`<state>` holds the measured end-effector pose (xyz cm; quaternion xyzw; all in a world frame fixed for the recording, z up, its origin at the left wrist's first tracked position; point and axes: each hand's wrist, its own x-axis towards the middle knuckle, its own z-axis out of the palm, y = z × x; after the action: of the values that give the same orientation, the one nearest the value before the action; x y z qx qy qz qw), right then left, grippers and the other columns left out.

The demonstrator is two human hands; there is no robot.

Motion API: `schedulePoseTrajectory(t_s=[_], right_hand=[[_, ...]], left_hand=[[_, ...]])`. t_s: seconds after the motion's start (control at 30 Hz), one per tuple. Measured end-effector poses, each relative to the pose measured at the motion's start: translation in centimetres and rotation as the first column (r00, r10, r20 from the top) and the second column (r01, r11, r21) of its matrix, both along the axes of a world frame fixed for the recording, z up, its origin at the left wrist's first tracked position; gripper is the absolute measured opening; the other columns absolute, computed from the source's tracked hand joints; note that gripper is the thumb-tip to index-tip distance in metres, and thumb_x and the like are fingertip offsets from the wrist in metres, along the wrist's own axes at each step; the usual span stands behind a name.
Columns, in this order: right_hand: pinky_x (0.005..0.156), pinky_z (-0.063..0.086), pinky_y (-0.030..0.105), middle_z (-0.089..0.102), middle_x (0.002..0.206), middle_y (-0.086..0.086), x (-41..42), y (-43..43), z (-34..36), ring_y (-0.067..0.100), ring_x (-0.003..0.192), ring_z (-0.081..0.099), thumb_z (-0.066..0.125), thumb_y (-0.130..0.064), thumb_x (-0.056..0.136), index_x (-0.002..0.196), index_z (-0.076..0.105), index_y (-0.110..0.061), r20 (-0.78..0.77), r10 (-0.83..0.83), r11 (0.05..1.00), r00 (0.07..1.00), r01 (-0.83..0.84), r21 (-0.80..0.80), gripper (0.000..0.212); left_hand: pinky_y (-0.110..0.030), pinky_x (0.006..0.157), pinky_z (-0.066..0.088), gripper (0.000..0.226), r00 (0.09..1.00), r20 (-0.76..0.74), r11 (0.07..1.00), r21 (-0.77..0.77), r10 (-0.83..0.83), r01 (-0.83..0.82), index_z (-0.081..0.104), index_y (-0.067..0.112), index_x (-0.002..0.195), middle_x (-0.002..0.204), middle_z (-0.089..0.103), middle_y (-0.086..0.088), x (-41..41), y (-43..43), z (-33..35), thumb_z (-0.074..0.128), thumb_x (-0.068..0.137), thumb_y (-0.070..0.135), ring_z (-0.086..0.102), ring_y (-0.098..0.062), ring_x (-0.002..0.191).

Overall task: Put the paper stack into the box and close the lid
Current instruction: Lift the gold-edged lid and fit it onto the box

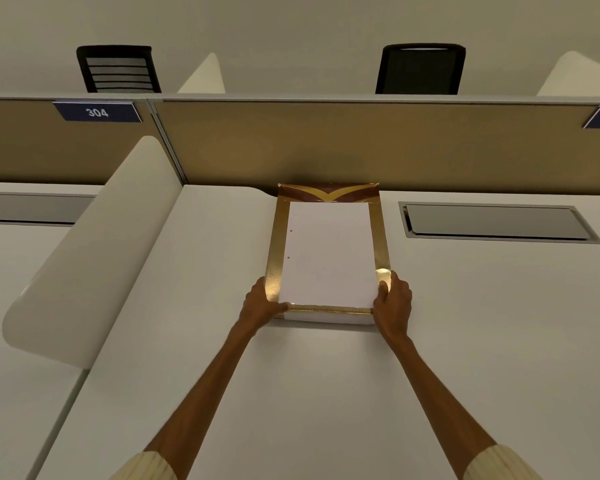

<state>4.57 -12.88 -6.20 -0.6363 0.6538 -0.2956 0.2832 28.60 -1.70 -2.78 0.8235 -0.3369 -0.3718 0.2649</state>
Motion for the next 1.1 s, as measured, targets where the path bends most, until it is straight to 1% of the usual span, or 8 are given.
schedulePoseTrajectory(t_s=[0.17, 0.3, 0.5, 0.6, 0.73, 0.87, 0.93, 1.1], right_hand=[[0.099, 0.048, 0.04, 0.057, 0.13, 0.021, -0.7, -0.7, -0.2, 0.034, 0.119, 0.054, 0.051, -0.02, 0.099, 0.135, 0.05, -0.002, 0.033, 0.03, 0.999, 0.999, -0.031, 0.013, 0.04], [0.1, 0.049, 0.043, 0.054, 0.137, 0.015, -1.1, -2.7, 0.8, 0.031, 0.123, 0.055, 0.054, -0.03, 0.098, 0.136, 0.05, -0.006, 0.107, 0.01, 0.999, 0.994, -0.014, 0.031, 0.045], [0.102, 0.05, 0.046, 0.057, 0.135, 0.016, 0.3, -8.1, 2.9, 0.032, 0.122, 0.056, 0.056, -0.03, 0.097, 0.131, 0.055, -0.005, 0.145, 0.009, 1.0, 0.989, -0.009, -0.004, 0.042], [0.101, 0.048, 0.042, 0.059, 0.133, 0.015, 1.7, -10.9, 3.6, 0.032, 0.121, 0.058, 0.056, -0.03, 0.097, 0.13, 0.055, -0.005, 0.153, 0.009, 1.0, 0.988, -0.013, 0.026, 0.042], [0.099, 0.049, 0.04, 0.063, 0.13, 0.015, 3.9, -14.1, 3.7, 0.032, 0.119, 0.06, 0.055, -0.031, 0.097, 0.128, 0.059, -0.004, 0.196, -0.049, 0.997, 0.979, 0.036, 0.071, 0.041], [0.09, 0.055, 0.04, 0.07, 0.113, 0.019, 5.4, -17.3, 3.4, 0.034, 0.105, 0.067, 0.053, -0.029, 0.098, 0.115, 0.067, -0.001, 0.289, -0.192, 0.973, 0.938, 0.143, 0.183, 0.036], [0.087, 0.056, 0.039, 0.071, 0.109, 0.019, 5.8, -18.6, 3.1, 0.034, 0.101, 0.069, 0.055, -0.029, 0.097, 0.112, 0.069, -0.001, 0.308, -0.24, 0.961, 0.921, 0.179, 0.213, 0.035], [0.087, 0.057, 0.04, 0.073, 0.107, 0.017, 6.3, -19.5, 2.1, 0.033, 0.098, 0.07, 0.063, -0.028, 0.093, 0.112, 0.071, -0.002, 0.294, -0.342, 0.929, 0.892, 0.274, 0.25, 0.034]], left_hand=[[-0.049, 0.11, 0.042, 0.093, 0.999, -0.033, 1.0, -0.014, 0.01, -0.011, 0.034, 0.005, 0.146, 0.149, 0.044, -0.017, 1.0, -0.9, -0.5, 0.085, 0.072, 0.029, 0.044, -0.035, 0.135], [-0.045, 0.106, 0.046, 0.079, 0.995, -0.054, 0.985, -0.15, 0.079, -0.086, 0.042, 0.006, 0.141, 0.142, 0.051, -0.017, 1.7, -3.0, -0.1, 0.08, 0.077, 0.033, 0.051, -0.034, 0.128], [-0.039, 0.099, 0.046, 0.064, 0.993, 0.018, 0.974, -0.196, 0.117, -0.111, 0.047, 0.005, 0.137, 0.139, 0.054, -0.017, 3.4, -7.9, 0.9, 0.071, 0.086, 0.035, 0.055, -0.035, 0.124], [-0.037, 0.093, 0.047, 0.054, 0.991, 0.071, 0.974, -0.206, 0.116, -0.099, 0.052, 0.004, 0.13, 0.131, 0.06, -0.017, 4.4, -10.5, 1.2, 0.068, 0.088, 0.034, 0.06, -0.034, 0.117], [-0.041, 0.097, 0.049, 0.046, 0.981, 0.131, 0.971, -0.209, 0.144, -0.114, 0.056, 0.003, 0.127, 0.13, 0.062, -0.016, 5.5, -13.8, 1.3, 0.061, 0.093, 0.032, 0.061, -0.035, 0.116], [-0.045, 0.104, 0.046, 0.039, 0.965, 0.161, 0.959, -0.226, 0.207, -0.168, 0.055, 0.004, 0.131, 0.135, 0.06, -0.016, 6.6, -16.9, 1.5, 0.049, 0.099, 0.027, 0.059, -0.036, 0.121], [-0.046, 0.104, 0.047, 0.041, 0.956, 0.169, 0.951, -0.238, 0.239, -0.196, 0.057, 0.004, 0.13, 0.133, 0.061, -0.016, 6.9, -18.2, 1.4, 0.049, 0.099, 0.029, 0.06, -0.036, 0.119], [-0.044, 0.1, 0.051, 0.042, 0.946, 0.16, 0.935, -0.266, 0.281, -0.233, 0.062, 0.006, 0.124, 0.126, 0.067, -0.014, 7.7, -19.5, 0.7, 0.059, 0.094, 0.034, 0.065, -0.034, 0.112]])
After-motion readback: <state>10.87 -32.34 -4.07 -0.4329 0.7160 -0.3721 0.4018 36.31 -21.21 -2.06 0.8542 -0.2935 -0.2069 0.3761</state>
